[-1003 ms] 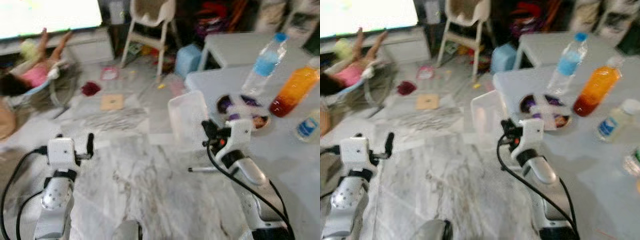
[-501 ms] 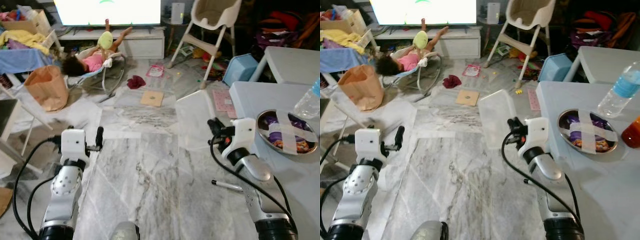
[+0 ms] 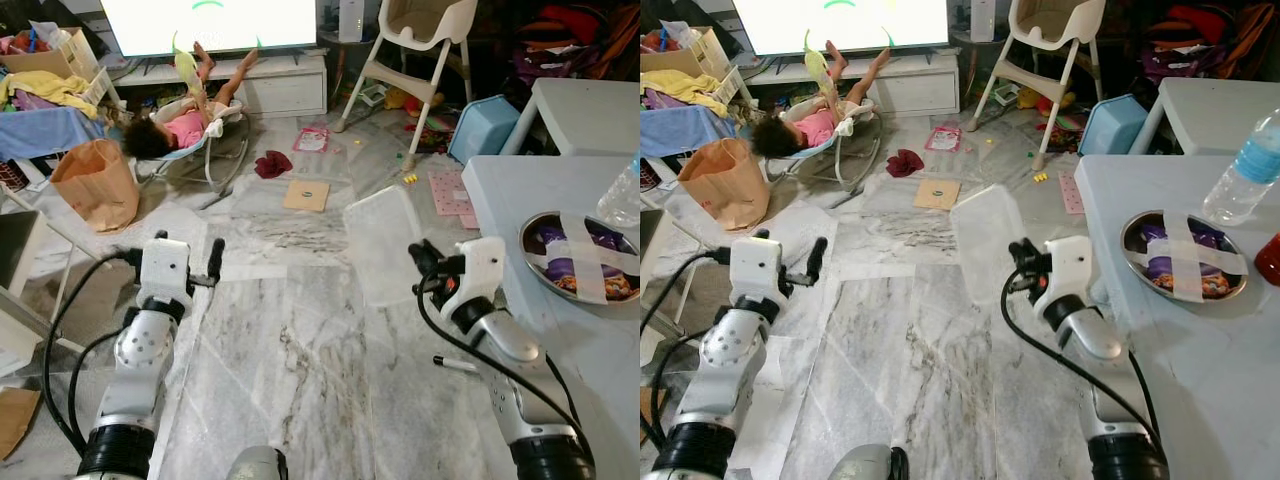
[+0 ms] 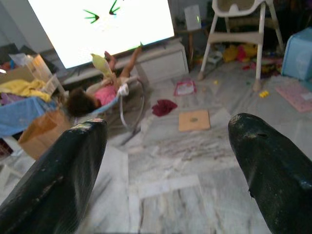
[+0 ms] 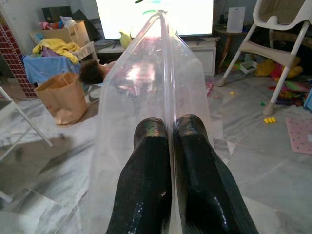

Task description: Restocking fridge

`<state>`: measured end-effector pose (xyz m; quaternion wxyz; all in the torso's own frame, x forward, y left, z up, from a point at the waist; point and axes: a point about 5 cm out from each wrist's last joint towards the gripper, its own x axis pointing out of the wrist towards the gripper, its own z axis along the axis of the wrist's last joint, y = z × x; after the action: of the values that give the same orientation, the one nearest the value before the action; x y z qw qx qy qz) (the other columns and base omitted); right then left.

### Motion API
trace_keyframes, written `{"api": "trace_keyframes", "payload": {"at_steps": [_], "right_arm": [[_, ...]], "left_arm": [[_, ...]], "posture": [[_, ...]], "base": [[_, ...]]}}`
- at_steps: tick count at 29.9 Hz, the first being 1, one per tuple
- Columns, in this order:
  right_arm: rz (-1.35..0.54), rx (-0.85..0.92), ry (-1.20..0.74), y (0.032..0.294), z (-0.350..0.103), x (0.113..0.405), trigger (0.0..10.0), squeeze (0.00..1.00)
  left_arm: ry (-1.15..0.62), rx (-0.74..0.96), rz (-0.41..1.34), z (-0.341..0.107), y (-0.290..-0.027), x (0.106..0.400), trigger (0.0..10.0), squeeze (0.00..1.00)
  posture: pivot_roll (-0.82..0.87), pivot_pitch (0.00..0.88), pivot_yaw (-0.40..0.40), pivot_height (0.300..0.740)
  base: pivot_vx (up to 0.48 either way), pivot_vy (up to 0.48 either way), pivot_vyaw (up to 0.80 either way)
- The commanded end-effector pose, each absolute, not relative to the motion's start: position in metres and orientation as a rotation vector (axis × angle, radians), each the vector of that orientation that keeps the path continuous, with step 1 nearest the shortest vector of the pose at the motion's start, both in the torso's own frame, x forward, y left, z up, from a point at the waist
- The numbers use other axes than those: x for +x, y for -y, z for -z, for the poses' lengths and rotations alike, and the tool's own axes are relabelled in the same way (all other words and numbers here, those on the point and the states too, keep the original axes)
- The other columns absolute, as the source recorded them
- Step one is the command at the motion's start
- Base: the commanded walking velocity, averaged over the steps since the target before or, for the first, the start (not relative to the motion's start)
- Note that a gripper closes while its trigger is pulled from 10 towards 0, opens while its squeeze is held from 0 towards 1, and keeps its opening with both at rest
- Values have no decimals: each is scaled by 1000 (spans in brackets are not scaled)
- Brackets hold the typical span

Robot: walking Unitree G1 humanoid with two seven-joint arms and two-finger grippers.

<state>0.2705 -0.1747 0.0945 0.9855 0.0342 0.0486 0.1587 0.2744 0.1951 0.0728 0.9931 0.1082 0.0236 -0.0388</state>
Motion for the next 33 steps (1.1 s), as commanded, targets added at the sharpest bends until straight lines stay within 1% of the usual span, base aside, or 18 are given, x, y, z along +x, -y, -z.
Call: {"api": "trace_keyframes", "payload": {"at_steps": [1, 3, 4, 5, 8, 12, 16, 18, 23, 26, 29, 33], "right_arm": [[-288, 95, -45, 171, -105, 274, 10000, 0], [-266, 112, -37, 171, -106, 275, 10000, 0], [-201, 133, -14, 170, -107, 276, 10000, 0], [-147, 138, 1, 169, -107, 275, 10000, 0], [-103, 154, 10, 163, -106, 273, 10000, 0], [-144, 153, 9, 148, -106, 271, 10000, 0], [-170, 135, 35, 143, -113, 277, 10000, 0], [-160, 131, 53, 145, -118, 279, 10000, 0], [-139, 164, 38, 149, -118, 280, 10000, 0], [-154, 169, 33, 146, -118, 279, 10000, 0], [-168, 175, 26, 140, -117, 278, 10000, 0], [-168, 179, 22, 139, -116, 277, 10000, 0]], "left_arm": [[-44, 223, 72, -73, -197, 269, 10000, 0], [-46, 220, 69, -73, -197, 269, 10000, 0], [-45, 212, 55, -72, -197, 267, 10000, 0], [-45, 204, 44, -71, -196, 265, 10000, 0], [-44, 191, 55, -70, -190, 264, 10000, 0], [-34, 174, 95, -72, -177, 268, 10000, 0], [-36, 157, 103, -74, -172, 274, 10000, 0], [-30, 150, 98, -76, -171, 276, 10000, 0], [-26, 142, 60, -78, -173, 276, 10000, 0], [-19, 145, 37, -80, -176, 275, 10000, 0], [-30, 155, -15, -81, -186, 275, 10000, 0], [-36, 159, -11, -79, -186, 272, 10000, 0]], "posture": [[-10, 0, 29, 740], [-10, 0, 29, 740], [-2, 0, 11, 740], [0, 0, 9, 740], [-4, 0, 1, 740], [-19, 0, 0, 740], [-39, 0, 9, 740], [-38, 0, 4, 740], [-19, 0, -11, 740], [-11, 10, -14, 740], [-4, 27, -17, 740], [-2, 30, -20, 740]], "base": [[0, 0, 800], [0, 0, 800], [0, 0, 800], [0, 0, 800], [0, 0, 800], [0, 0, 800], [0, 0, 800], [0, 0, 800], [0, 0, 800], [0, 0, 800], [0, 0, 800], [0, 0, 800]]}}
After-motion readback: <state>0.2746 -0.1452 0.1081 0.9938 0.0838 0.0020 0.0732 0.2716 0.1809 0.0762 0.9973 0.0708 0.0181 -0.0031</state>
